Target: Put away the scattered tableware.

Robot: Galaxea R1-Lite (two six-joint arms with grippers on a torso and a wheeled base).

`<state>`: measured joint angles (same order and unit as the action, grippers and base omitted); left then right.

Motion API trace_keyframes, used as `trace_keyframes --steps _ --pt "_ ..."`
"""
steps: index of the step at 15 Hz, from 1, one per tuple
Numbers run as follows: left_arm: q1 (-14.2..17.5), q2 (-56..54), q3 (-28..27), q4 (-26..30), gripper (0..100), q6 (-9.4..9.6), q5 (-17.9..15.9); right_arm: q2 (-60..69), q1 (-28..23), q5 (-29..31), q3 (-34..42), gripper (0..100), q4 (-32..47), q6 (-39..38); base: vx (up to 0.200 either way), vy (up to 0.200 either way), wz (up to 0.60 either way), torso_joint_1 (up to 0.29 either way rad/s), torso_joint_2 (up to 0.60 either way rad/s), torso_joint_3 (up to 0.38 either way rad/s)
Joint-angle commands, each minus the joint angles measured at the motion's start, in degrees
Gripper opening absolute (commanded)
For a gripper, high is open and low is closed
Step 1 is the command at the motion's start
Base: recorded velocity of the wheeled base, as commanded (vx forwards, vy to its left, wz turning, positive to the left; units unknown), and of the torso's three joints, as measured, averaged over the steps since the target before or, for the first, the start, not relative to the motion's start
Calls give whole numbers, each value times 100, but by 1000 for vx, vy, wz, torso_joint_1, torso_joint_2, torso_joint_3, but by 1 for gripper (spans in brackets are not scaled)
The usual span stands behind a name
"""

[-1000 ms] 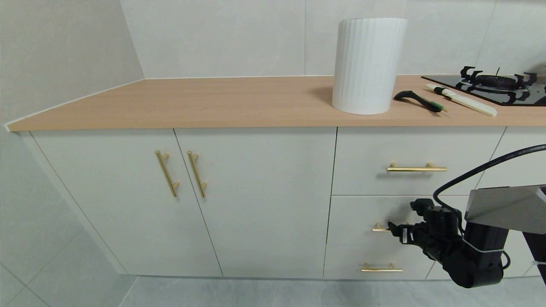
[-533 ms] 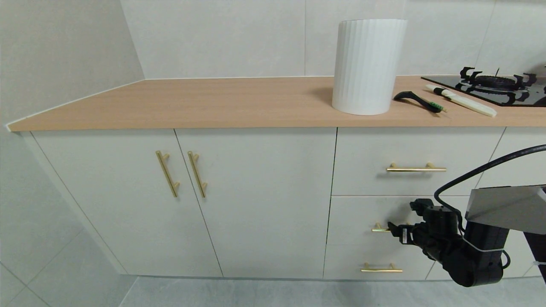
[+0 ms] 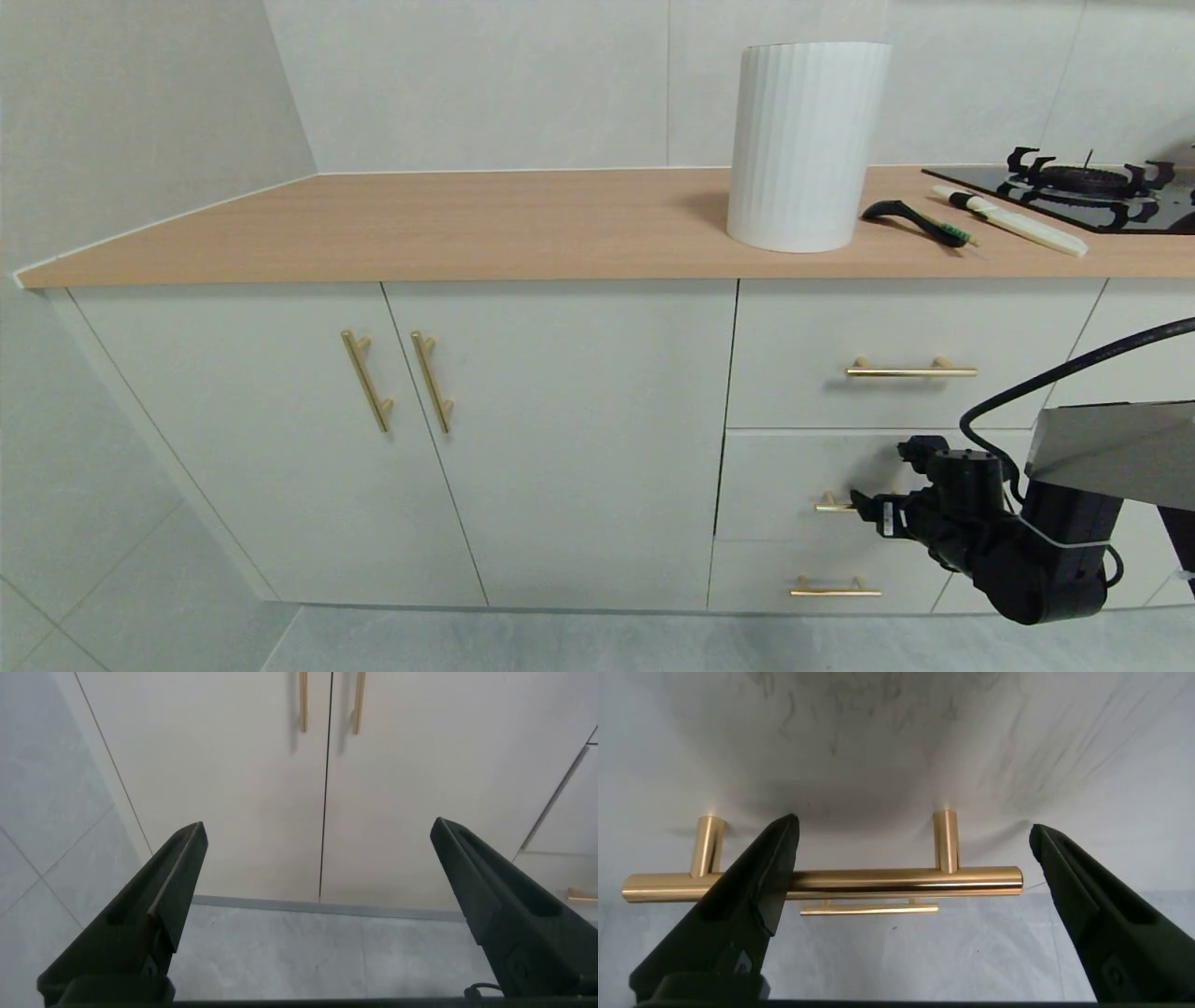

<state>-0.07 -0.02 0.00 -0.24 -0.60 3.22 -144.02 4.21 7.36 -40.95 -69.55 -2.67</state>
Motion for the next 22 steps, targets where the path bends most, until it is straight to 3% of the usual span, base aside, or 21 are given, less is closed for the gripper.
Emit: trace_keyframes --steps 1,3,6,8,10,12,14,16,22 --pt "-1 2 0 -2 100 -2 3 172 1 2 149 100 152 3 0 0 0 0 0 0" --pt "-1 2 0 -2 100 -2 3 471 10 -42 377 100 363 3 0 0 0 0 0 0" --pt "-1 2 0 -2 100 -2 3 2053 45 -200 1001 100 1514 47 0 0 0 0 0 0" --pt "-1 2 0 -2 100 -2 3 2976 151 -253 1019 100 2314 47 0 0 0 0 0 0" --pt "-1 2 0 -2 100 -2 3 4585 414 -262 790 100 3852 38 0 0 0 0 0 0" --pt "-1 2 0 -2 100 -2 3 5305 581 -244 579 100 4441 3 0 0 0 0 0 0" --pt "-1 2 0 -2 100 -2 3 5323 643 -235 562 100 4406 -67 0 0 0 0 0 0" --pt "-1 2 0 -2 100 -2 3 4664 643 -218 597 100 3896 -102 0 0 0 0 0 0" --pt "-1 2 0 -2 100 -2 3 2537 643 292 834 100 1128 -260 0 0 0 0 0 0"
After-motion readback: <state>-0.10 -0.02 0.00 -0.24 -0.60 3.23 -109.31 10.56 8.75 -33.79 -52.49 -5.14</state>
